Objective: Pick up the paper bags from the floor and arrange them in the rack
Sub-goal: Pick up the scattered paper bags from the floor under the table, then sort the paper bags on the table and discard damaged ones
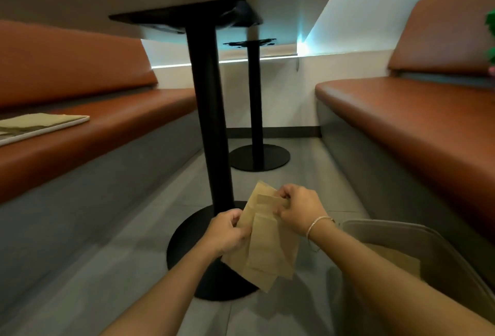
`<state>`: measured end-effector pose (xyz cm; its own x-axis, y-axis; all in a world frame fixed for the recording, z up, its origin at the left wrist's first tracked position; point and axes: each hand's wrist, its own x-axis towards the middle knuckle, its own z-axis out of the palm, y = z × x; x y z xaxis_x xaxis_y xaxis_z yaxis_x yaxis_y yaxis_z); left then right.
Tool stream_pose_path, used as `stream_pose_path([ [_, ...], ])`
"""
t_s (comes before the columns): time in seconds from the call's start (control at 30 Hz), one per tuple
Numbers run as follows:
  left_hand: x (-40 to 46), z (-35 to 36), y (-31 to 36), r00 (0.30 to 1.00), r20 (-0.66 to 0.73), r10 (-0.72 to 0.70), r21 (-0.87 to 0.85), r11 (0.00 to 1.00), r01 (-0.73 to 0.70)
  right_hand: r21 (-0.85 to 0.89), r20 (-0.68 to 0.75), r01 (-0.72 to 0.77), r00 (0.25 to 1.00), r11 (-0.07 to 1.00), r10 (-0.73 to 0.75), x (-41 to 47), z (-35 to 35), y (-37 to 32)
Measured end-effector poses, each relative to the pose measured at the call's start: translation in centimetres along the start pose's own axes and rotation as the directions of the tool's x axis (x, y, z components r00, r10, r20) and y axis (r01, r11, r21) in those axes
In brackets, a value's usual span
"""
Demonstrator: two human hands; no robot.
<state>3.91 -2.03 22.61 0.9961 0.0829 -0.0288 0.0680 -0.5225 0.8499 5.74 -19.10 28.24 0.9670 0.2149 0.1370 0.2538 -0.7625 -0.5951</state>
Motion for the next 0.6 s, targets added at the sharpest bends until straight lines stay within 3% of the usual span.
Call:
stream_pose_path([
  [0.23,1.3,1.9,8.6,0.998,-0.008,-0.064,0.016,0.998,0.064,-0.014,-0.008,-0.106,0.994,0.994,0.106,0.4,-8.0,-0.5],
  [0.37,2.4,4.5,14.0,0.994,-0.069,-0.090,0.030,0.995,0.092,-0.069,-0.103,-0.117,0.989,0.991,0.110,0.1,-14.5,0.8],
  [0.47,2.5,7.1,17.1,0.996,0.000,-0.091,-0.042,0.995,0.091,-0.126,-0.139,-0.194,0.974,0.973,0.177,-1.0,-18.4,2.1],
  [0.6,1.6,10.4,19.5,0.983,0.115,-0.141,-0.008,0.990,0.143,-0.195,-0.077,-0.287,0.958,0.938,0.277,-2.9,-20.3,4.7],
])
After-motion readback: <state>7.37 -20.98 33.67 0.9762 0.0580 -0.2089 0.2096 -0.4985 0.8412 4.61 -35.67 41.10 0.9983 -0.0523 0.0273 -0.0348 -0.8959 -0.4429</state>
